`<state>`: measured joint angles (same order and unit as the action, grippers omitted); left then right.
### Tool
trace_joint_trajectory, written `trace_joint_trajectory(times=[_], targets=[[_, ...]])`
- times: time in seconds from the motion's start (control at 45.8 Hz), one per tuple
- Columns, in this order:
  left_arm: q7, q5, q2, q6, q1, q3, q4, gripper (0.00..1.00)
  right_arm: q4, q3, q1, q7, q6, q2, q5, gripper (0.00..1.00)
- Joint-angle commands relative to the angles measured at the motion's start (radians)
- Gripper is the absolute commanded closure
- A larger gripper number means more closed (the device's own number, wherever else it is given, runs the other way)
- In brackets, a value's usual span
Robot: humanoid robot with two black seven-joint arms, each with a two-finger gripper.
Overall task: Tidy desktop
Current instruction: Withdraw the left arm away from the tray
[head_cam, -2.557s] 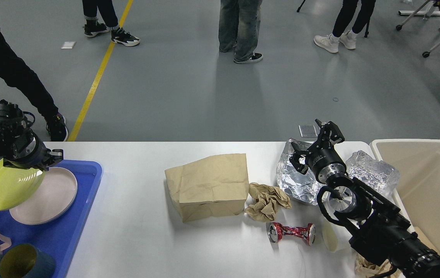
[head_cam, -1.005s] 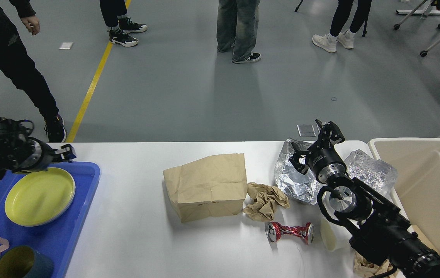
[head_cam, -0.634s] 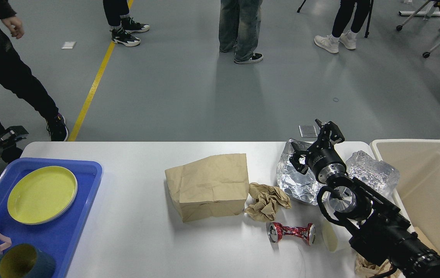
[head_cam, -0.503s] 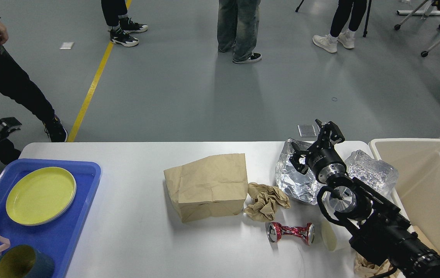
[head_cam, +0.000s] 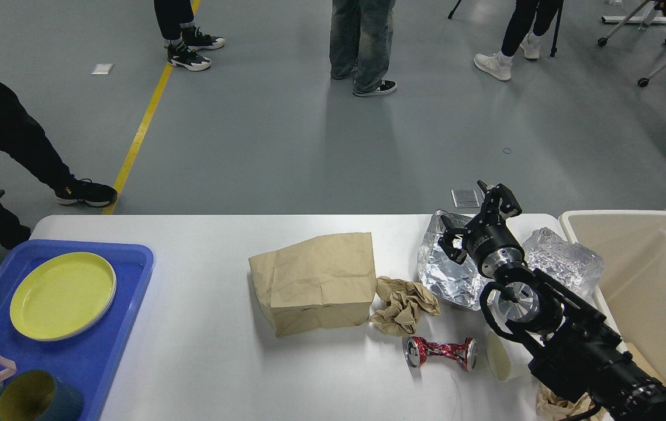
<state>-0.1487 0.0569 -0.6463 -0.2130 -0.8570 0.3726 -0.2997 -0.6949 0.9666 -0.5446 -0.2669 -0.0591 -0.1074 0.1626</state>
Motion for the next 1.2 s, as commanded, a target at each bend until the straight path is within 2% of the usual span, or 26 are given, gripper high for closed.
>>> trace_joint_trajectory(times=[0.0,0.044,0.153,0.328,0.94,1.18], targets=[[-0.095,-0.002,0.002,-0.016,0.085,0.261,-0.007,0.04,0.000,0.000,0.000,0.000,0.001,0.000,0.000,0.00],[-0.109,-0.005,0.004,-0.026,0.114,0.339,-0.010,0.04,0.000,0.001,0.000,0.000,0.001,0.000,0.000,0.00],[-0.103,-0.020,0.013,-0.037,0.145,0.482,-0.009,0.04,0.000,0.000,0.000,0.000,0.001,0.000,0.000,0.00],[-0.117,-0.034,0.034,-0.035,0.153,0.580,-0.006,0.04,0.000,0.001,0.000,0.000,-0.001,0.000,0.000,0.00],[-0.117,-0.063,0.037,-0.042,0.161,0.598,-0.007,0.04,0.000,0.000,0.000,0.000,0.001,0.000,0.000,0.00],[-0.118,-0.065,0.080,-0.121,0.154,0.600,-0.009,0.04,0.000,0.001,0.000,0.000,-0.001,0.000,0.000,0.00]])
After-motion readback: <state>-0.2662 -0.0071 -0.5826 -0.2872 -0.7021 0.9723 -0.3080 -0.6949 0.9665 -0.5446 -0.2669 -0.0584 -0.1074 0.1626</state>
